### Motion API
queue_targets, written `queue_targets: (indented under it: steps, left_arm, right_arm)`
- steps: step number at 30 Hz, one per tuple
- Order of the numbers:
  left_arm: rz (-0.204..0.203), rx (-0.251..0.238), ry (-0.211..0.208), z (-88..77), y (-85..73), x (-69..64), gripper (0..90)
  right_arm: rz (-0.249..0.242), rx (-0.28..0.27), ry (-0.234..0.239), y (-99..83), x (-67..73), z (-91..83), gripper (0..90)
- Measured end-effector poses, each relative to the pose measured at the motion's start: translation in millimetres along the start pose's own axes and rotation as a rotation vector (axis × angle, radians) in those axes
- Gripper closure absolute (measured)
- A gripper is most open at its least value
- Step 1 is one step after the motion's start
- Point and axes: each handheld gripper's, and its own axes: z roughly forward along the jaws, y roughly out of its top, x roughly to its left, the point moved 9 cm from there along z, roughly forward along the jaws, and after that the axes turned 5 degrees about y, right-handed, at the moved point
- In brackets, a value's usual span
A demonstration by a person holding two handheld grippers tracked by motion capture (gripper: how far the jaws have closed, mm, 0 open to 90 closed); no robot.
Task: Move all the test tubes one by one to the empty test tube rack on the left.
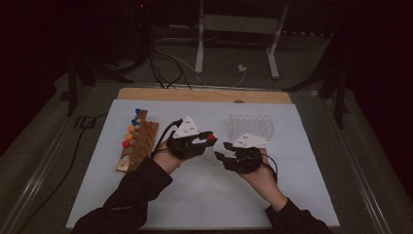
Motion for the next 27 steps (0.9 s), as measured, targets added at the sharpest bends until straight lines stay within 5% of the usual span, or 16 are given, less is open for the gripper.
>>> queue_targets:
  steps: [16,27]
  left_arm:
    - [-0.026,-0.019,0.107,-64.5,-2.5,35.0,71.6]
    - [-0.053,-0.012,0.199,-113.8,-18.9,55.3,71.6]
  right_arm:
    - [0.044,-0.027,-0.018,4.0,-5.7,-1.7,4.5]
    - [0.032,-0.023,0.008,3.2,-5.0,-2.5,0.0]
